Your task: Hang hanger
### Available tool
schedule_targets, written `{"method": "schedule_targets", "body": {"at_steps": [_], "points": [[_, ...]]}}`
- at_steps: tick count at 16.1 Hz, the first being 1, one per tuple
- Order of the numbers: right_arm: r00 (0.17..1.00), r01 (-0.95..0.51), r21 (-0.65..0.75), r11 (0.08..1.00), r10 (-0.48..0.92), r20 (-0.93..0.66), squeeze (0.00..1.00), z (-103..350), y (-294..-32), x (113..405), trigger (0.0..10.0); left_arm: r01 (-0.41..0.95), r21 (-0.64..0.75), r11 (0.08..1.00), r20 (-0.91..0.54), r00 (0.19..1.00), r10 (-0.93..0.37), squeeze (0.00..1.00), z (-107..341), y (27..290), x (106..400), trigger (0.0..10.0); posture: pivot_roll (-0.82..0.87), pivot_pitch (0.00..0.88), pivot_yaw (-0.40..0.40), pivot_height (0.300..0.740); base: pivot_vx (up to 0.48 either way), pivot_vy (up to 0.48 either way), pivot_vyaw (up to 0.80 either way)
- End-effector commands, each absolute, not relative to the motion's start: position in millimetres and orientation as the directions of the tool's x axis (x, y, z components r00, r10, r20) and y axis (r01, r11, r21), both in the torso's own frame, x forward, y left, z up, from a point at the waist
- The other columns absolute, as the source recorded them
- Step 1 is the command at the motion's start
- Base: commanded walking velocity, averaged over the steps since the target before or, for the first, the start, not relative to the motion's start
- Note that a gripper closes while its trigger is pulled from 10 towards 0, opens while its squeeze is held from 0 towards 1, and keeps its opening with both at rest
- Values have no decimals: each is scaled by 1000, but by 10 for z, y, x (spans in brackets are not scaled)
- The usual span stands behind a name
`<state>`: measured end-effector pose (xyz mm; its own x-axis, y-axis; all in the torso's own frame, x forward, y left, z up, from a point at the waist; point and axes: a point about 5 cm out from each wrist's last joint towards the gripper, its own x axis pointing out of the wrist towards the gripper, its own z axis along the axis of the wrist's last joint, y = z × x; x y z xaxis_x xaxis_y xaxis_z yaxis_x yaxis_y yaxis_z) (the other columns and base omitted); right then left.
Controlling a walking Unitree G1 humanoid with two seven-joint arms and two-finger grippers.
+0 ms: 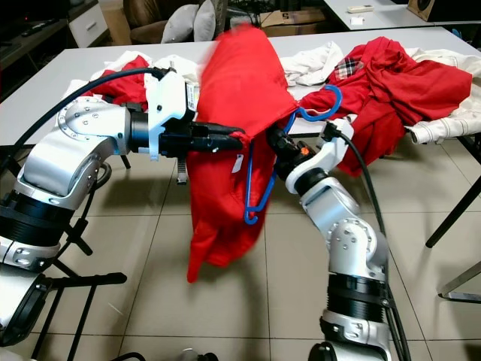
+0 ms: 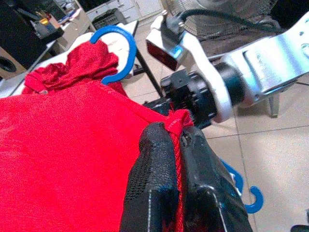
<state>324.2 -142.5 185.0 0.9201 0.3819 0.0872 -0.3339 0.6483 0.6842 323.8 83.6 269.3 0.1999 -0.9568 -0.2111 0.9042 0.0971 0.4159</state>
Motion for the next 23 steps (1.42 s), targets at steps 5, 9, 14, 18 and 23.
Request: {"method": "schedule_targets", "body": {"at_steps": [5, 9, 14, 18, 23], "points": [[950, -280, 705, 651, 295, 104, 0, 1902, -1440, 3329, 10000, 918, 393, 55, -168, 130, -977, 0, 2845, 770, 3157, 0, -140, 0, 129, 740, 0, 0, 0], [953, -266, 717, 644, 287, 95, 0, 1894, -1415, 3339, 10000, 926, 376, 25, -231, 119, -966, 0, 2771, 798, 3142, 0, -141, 0, 129, 740, 0, 0, 0], [965, -228, 761, 608, 245, 93, 0, 1897, -1482, 3360, 10000, 944, 329, -23, -308, 84, -948, 0, 2661, 836, 3080, 0, -143, 0, 127, 740, 0, 0, 0], [972, -202, 767, 609, 223, 79, 0, 1880, -1495, 3388, 10000, 956, 285, -68, -254, 7, -967, 0, 2702, 734, 2981, 0, -138, 0, 122, 740, 0, 0, 0], [975, -195, 813, 549, 196, 102, 0, 1917, -1502, 3433, 10000, 972, 227, -64, -253, -5, -967, 0, 2544, 651, 2949, 0, -128, 0, 110, 740, 0, 0, 0]]}}
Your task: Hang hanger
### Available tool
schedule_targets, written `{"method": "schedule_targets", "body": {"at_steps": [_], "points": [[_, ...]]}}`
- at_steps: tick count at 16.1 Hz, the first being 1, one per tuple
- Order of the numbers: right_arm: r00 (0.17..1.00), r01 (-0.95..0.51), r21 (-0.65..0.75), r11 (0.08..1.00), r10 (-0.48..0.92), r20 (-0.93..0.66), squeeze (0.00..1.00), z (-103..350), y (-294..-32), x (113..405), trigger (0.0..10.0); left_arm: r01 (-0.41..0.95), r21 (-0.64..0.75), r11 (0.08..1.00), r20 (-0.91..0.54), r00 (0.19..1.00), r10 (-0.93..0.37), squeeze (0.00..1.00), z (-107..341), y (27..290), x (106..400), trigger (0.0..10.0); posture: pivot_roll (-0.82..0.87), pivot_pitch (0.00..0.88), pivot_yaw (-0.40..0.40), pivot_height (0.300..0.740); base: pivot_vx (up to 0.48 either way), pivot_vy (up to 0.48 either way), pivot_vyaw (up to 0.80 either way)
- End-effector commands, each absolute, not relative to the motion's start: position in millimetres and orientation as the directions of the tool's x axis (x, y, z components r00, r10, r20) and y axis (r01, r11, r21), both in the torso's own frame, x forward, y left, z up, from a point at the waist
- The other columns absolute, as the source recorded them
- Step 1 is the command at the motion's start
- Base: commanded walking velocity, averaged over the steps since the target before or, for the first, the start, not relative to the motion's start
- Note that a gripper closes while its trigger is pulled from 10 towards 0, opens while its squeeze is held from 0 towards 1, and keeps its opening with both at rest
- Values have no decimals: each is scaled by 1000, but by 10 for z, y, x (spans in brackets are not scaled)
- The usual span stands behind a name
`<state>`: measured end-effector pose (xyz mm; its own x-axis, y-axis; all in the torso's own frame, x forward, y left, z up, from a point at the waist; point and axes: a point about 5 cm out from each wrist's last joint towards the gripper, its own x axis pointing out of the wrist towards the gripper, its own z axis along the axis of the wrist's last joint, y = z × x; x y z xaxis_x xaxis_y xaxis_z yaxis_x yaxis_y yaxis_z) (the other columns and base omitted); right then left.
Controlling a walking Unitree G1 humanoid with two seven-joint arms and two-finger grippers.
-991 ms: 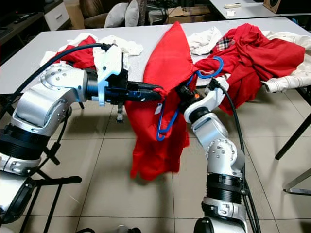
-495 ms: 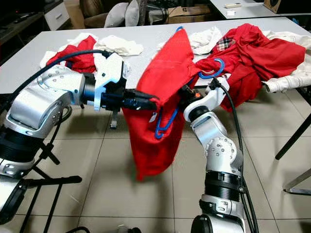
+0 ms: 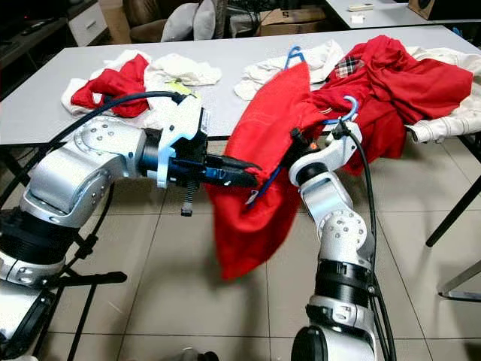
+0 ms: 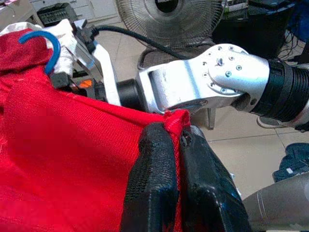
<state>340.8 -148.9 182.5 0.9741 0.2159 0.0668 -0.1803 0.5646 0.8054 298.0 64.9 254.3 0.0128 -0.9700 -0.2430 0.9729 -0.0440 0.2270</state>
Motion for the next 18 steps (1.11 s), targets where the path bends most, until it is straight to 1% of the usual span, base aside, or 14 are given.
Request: {"method": "schedule_targets", "body": {"at_steps": [1, 3, 4, 5, 6, 7, 9, 12, 13, 14, 15, 16, 17, 18], "points": [[974, -197, 804, 560, 202, 98, 0, 1917, -1495, 3440, 10000, 972, 229, -47, -244, 11, -970, 0, 2541, 656, 2955, 0, -124, 0, 104, 740, 0, 0, 0], [968, -210, 728, 653, 246, 59, 0, 1843, -1403, 3443, 10000, 972, 231, 39, -70, 57, -996, 0, 2738, 606, 2976, 0, -118, 0, 95, 740, 0, 0, 0], [966, -213, 722, 659, 251, 56, 0, 1836, -1389, 3441, 10000, 971, 234, 55, -52, 69, -996, 0, 2757, 600, 2987, 0, -118, 0, 95, 740, 0, 0, 0], [960, -228, 702, 675, 275, 47, 0, 1813, -1336, 3422, 10000, 961, 230, 151, 23, 150, -988, 0, 2846, 586, 3077, 0, -106, 0, 81, 740, 0, 0, 0], [957, -235, 692, 682, 286, 43, 0, 1804, -1313, 3409, 10000, 952, 235, 196, 44, 191, -981, 0, 2879, 588, 3121, 0, -101, 0, 74, 740, 0, 0, 0], [950, -248, 648, 720, 311, 19, 0, 1752, -1268, 3348, 10000, 920, 240, 309, 84, 298, -951, 0, 2951, 618, 3238, 0, -99, 0, 74, 740, 0, 0, 0], [950, -224, 583, 781, 310, -50, 0, 1654, -1292, 3285, 10000, 912, 240, 332, 96, 318, -943, 0, 2992, 629, 3246, 0, -95, 0, 73, 740, 0, 0, 0], [927, -178, 509, 842, 316, -200, 0, 1484, -1321, 3184, 10000, 928, 225, 296, 91, 282, -955, 0, 3011, 570, 3151, 0, -99, 0, 82, 740, 0, 0, 0], [917, -207, 549, 810, 356, -179, 0, 1534, -1286, 3118, 10000, 914, 260, 311, 45, 310, -950, 0, 2954, 573, 3163, 0, -97, 0, 81, 740, 0, 0, 0], [906, -192, 526, 829, 355, -229, 0, 1497, -1302, 3042, 10000, 921, 255, 293, 29, 296, -955, 0, 2932, 580, 3122, 0, -97, 0, 84, 740, 0, 0, 0], [879, -247, 550, 798, 424, -219, 0, 1520, -1256, 2928, 10000, 925, 252, 285, 23, 288, -957, 0, 2932, 587, 3077, 0, -92, 0, 80, 740, 0, 0, 0], [845, -301, 630, 716, 506, -171, 0, 1582, -1217, 2802, 10000, 902, 264, 340, 25, 346, -938, 0, 2939, 612, 3105, 0, -89, 0, 78, 740, 0, 0, 0], [813, -339, 477, 811, 508, -286, 0, 1494, -1259, 2680, 10000, 879, 260, 400, 30, 407, -913, 0, 2948, 639, 3159, 0, -88, 0, 75, 740, 0, 0, 0], [781, -367, 451, 813, 533, -325, 0, 1462, -1255, 2574, 10000, 855, 266, 445, 17, 457, -889, 0, 2941, 655, 3207, 0, -85, 0, 72, 740, 0, 0, 0]]}}
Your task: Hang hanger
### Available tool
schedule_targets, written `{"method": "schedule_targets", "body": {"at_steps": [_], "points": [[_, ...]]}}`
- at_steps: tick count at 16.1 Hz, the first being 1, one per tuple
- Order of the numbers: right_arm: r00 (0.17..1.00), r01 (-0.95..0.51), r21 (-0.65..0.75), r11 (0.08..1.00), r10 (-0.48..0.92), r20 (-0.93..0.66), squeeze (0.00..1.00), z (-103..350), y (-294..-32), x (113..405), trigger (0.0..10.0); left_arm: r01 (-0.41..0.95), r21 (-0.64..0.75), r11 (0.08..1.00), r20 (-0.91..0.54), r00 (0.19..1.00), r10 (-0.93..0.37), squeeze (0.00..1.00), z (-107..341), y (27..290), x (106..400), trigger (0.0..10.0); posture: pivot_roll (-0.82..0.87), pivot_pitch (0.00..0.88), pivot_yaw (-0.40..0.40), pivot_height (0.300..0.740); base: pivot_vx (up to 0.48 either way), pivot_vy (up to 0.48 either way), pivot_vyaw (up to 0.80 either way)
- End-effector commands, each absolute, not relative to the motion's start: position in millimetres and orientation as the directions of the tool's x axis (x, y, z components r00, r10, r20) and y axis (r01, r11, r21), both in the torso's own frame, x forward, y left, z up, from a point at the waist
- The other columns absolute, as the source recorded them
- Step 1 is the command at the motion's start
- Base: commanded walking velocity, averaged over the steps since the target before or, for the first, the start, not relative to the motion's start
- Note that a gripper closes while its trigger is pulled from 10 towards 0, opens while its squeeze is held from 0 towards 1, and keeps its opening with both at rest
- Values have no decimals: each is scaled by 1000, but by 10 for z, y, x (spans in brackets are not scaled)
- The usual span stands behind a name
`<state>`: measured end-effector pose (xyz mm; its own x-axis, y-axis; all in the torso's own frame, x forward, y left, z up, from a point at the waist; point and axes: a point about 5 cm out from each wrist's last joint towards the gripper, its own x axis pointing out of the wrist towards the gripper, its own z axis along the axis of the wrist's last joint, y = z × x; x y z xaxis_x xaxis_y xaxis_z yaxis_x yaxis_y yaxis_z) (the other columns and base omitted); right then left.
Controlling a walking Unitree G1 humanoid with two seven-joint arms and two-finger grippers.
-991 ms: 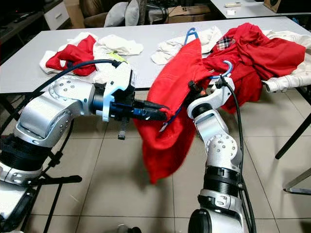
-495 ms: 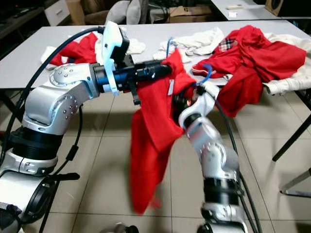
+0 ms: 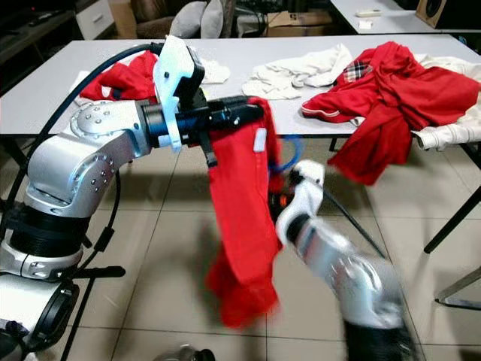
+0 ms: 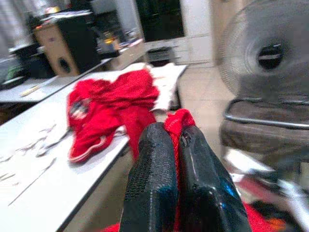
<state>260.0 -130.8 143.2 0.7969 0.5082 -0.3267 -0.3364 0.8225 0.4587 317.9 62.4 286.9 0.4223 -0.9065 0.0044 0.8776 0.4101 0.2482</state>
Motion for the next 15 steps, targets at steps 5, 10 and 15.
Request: {"method": "schedule_targets", "body": {"at_steps": [5, 10, 15], "points": [[715, -327, 389, 861, 495, -494, 0, 1287, -1337, 2383, 10000, 826, 265, 497, 48, 503, -863, 0, 3058, 654, 3232, 0, -90, 0, 76, 740, 0, 0, 0], [663, -395, 324, 860, 511, -547, 0, 1357, -1409, 2174, 10000, 777, 343, 528, -28, 571, -821, 0, 2975, 696, 3282, 0, -91, 0, 76, 740, 0, 0, 0], [722, -415, 136, 900, 416, -553, 0, 1574, -1590, 2118, 10000, 733, 400, 551, -137, 642, -754, 0, 2800, 795, 3380, 0, -100, 0, 81, 740, 0, 0, 0]]}}
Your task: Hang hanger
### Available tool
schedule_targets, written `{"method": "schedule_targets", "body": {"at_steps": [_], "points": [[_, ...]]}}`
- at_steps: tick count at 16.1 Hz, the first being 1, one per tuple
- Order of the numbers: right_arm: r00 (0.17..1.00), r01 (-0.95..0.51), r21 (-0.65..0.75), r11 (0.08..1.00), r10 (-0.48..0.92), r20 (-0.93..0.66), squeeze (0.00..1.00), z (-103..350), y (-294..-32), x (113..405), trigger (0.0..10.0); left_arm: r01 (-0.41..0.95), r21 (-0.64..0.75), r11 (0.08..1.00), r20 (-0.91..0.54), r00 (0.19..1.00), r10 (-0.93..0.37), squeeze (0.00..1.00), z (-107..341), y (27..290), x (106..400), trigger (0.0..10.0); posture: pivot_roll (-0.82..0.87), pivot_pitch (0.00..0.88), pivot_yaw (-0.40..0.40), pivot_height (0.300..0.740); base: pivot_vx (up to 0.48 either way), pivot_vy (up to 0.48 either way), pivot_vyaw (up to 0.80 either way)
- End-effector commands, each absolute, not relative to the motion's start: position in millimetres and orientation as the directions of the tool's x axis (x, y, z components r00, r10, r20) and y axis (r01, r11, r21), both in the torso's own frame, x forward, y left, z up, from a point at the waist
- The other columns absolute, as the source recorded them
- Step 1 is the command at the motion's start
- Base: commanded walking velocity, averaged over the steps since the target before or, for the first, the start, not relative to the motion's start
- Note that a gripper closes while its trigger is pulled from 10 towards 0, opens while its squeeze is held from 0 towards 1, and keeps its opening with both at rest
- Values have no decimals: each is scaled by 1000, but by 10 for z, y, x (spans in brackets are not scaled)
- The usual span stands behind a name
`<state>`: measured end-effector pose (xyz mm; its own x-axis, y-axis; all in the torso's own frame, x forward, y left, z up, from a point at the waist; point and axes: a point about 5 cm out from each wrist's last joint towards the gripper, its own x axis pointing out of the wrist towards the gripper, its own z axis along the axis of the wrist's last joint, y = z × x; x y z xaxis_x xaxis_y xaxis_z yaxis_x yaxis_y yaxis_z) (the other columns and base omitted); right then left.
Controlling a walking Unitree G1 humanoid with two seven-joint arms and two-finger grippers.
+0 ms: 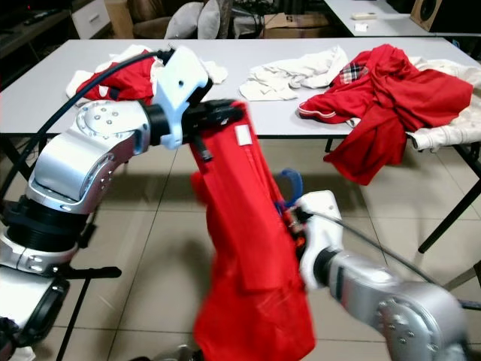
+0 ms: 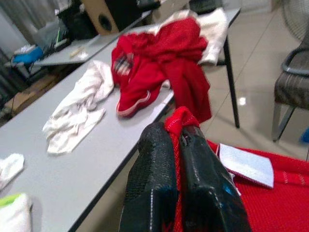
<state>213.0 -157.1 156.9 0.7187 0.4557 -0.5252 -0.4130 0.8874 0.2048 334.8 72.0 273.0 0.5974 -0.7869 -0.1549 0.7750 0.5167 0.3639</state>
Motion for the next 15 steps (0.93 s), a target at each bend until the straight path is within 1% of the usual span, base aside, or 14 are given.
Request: {"method": "schedule_targets", "body": {"at_steps": [1, 2, 3, 15], "points": [[728, -414, 171, 894, 438, -527, 0, 1610, -1590, 2123, 10000, 735, 401, 547, -144, 640, -755, 0, 2785, 793, 3379, 0, -100, 0, 81, 740, 0, 0, 0], [780, -340, 211, 917, 400, -481, 0, 1628, -1664, 2200, 10000, 766, 386, 514, -152, 602, -784, 0, 2751, 765, 3347, 0, -107, 0, 88, 740, 0, 0, 0], [790, -314, 56, 948, 294, -538, 0, 1576, -1763, 2226, 10000, 774, 375, 510, -147, 593, -792, 0, 2748, 755, 3335, 0, -112, 0, 88, 740, 0, 0, 0], [790, -314, 56, 948, 294, -538, 0, 1576, -1763, 2226, 10000, 774, 375, 510, -147, 593, -792, 0, 2748, 755, 3335, 0, -112, 0, 88, 740, 0, 0, 0]]}}
